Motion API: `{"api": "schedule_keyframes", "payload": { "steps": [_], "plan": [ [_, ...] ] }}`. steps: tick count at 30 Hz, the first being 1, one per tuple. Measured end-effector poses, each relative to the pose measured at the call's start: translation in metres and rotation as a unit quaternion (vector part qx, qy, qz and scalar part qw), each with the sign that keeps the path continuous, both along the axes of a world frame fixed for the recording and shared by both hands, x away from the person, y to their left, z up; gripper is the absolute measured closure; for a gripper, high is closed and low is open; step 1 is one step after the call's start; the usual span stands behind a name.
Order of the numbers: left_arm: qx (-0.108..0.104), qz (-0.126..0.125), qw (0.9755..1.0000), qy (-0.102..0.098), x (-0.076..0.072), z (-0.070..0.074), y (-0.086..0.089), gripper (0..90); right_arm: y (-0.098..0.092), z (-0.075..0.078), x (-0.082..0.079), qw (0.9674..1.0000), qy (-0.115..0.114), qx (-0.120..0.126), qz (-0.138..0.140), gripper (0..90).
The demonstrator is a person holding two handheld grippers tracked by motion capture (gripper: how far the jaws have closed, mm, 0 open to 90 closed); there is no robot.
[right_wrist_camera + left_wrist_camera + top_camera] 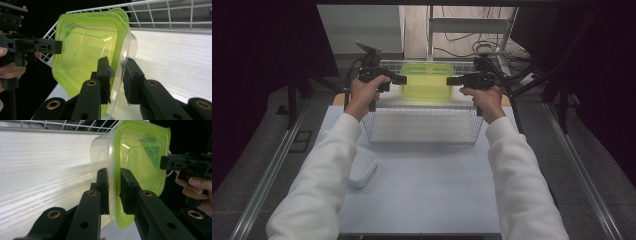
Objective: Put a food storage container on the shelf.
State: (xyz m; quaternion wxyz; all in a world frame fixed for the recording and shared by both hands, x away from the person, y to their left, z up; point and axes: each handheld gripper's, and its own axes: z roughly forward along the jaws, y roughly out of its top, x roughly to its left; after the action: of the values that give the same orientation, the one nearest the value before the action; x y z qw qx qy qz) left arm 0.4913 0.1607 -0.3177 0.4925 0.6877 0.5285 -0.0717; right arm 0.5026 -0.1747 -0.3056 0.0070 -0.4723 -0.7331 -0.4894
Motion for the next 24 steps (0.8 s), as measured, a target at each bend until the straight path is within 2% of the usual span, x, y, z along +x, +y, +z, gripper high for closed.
{"api": "schedule_keyframes", "payload": {
  "steps": [2, 3, 4, 5, 8, 9, 14, 16, 20, 24],
  "plan": [
    [-0.016, 0.001, 0.9997, 0.019, 0.009, -0.002, 0.002, 78.3, -0.001, -0.001, 0.005, 0.9998, 0.016, 0.008, -0.004, 74.7],
    [-0.021, 0.003, 0.9995, 0.024, 0.011, -0.003, 0.002, 78.1, -0.001, -0.002, 0.008, 0.9995, 0.027, 0.014, -0.007, 74.5],
    [-0.021, 0.003, 0.9995, 0.024, 0.011, -0.003, 0.002, 77.9, -0.001, -0.002, 0.008, 0.9995, 0.027, 0.014, -0.007, 74.5],
    [-0.027, 0.005, 0.9991, 0.031, 0.015, -0.005, 0.003, 77.5, -0.001, -0.003, 0.013, 0.9989, 0.042, 0.02, -0.011, 73.8],
    [-0.04, 0.009, 0.9985, 0.037, 0.018, -0.008, 0.004, 76.7, -0.001, -0.004, 0.017, 0.9984, 0.05, 0.022, -0.014, 73.0],
    [-0.051, 0.015, 0.9976, 0.044, 0.022, -0.012, 0.006, 76.3, 0.0, -0.006, 0.021, 0.9974, 0.061, 0.028, -0.025, 72.6],
    [-0.068, 0.024, 0.9962, 0.048, 0.025, -0.019, 0.007, 74.5, 0.002, -0.009, 0.024, 0.9957, 0.074, 0.033, -0.045, 71.2],
    [-0.084, 0.028, 0.9949, 0.049, 0.027, -0.023, 0.008, 73.9, 0.002, -0.012, 0.026, 0.9944, 0.079, 0.042, -0.057, 70.6],
    [-0.087, 0.029, 0.9946, 0.049, 0.027, -0.023, 0.008, 73.4, 0.002, -0.014, 0.027, 0.9931, 0.083, 0.053, -0.064, 70.8],
    [-0.078, 0.03, 0.9957, 0.039, 0.026, -0.022, 0.007, 73.2, 0.003, -0.014, 0.026, 0.9929, 0.08, 0.054, -0.07, 70.6]
  ]
}}
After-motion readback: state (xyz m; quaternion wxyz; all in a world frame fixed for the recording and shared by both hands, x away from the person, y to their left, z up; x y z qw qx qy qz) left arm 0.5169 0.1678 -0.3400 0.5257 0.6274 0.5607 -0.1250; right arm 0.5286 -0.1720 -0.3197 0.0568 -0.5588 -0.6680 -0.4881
